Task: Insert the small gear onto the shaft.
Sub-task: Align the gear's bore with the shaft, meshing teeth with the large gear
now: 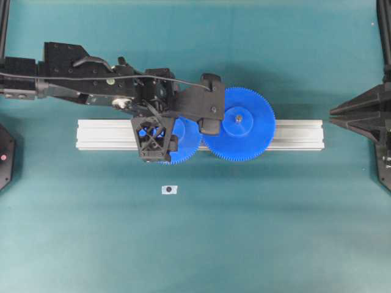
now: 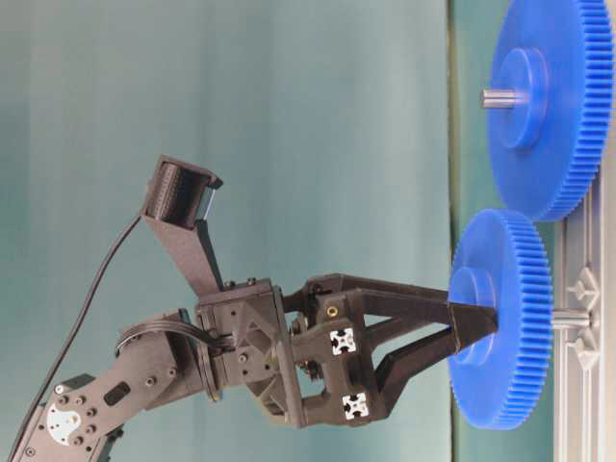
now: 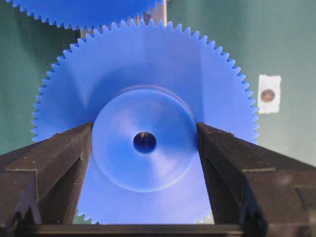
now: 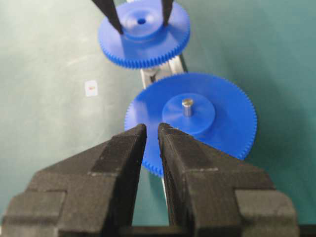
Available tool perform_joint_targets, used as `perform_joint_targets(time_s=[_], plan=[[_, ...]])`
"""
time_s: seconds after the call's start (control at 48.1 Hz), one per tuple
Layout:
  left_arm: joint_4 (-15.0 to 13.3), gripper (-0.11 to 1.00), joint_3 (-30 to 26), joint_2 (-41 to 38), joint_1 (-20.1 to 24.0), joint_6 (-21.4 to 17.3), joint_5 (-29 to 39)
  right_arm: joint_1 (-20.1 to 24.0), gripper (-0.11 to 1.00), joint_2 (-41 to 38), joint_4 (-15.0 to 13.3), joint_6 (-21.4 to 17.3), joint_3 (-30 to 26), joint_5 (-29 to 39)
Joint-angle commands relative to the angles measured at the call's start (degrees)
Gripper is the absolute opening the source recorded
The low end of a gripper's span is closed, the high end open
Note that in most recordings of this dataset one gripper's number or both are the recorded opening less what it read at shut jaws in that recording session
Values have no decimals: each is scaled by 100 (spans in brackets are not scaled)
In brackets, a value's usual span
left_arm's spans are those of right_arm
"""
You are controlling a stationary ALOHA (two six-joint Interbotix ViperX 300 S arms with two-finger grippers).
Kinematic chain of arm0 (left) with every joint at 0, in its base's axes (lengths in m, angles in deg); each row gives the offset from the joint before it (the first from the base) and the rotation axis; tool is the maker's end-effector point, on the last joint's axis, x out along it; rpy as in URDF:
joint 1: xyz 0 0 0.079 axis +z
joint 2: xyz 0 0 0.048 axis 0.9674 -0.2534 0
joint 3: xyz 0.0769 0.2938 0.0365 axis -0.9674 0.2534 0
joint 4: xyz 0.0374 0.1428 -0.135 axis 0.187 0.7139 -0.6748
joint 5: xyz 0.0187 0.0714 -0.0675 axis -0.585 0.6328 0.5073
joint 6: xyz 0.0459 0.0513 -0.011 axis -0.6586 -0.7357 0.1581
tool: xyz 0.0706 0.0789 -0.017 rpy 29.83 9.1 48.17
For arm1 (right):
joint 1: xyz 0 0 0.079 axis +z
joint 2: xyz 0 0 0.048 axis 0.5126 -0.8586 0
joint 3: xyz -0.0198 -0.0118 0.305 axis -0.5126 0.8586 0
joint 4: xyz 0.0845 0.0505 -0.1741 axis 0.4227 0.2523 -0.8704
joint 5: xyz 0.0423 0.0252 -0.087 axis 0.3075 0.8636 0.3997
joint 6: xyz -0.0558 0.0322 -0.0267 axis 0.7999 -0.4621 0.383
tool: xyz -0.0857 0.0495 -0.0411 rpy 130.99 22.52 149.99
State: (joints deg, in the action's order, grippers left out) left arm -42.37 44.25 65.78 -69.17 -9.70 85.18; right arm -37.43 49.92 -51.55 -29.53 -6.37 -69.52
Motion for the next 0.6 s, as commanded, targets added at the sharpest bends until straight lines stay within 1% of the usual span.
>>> perform_joint_targets(time_s=[0.0,0.125,0.25,0.582], plan=[[26,77,-105,62,79,44,-141,-18,27,-35,-9,-44,-62,-53],[18,79,-88,62,70,193,-193,-18,27,-35,0,-44,-62,-53],[18,79,-18,62,70,352,-396,-18,27,-35,0,-53,-62,-53],[26,82,-9,97,53,360,-439,-18,27,-35,0,-62,-62,-97]])
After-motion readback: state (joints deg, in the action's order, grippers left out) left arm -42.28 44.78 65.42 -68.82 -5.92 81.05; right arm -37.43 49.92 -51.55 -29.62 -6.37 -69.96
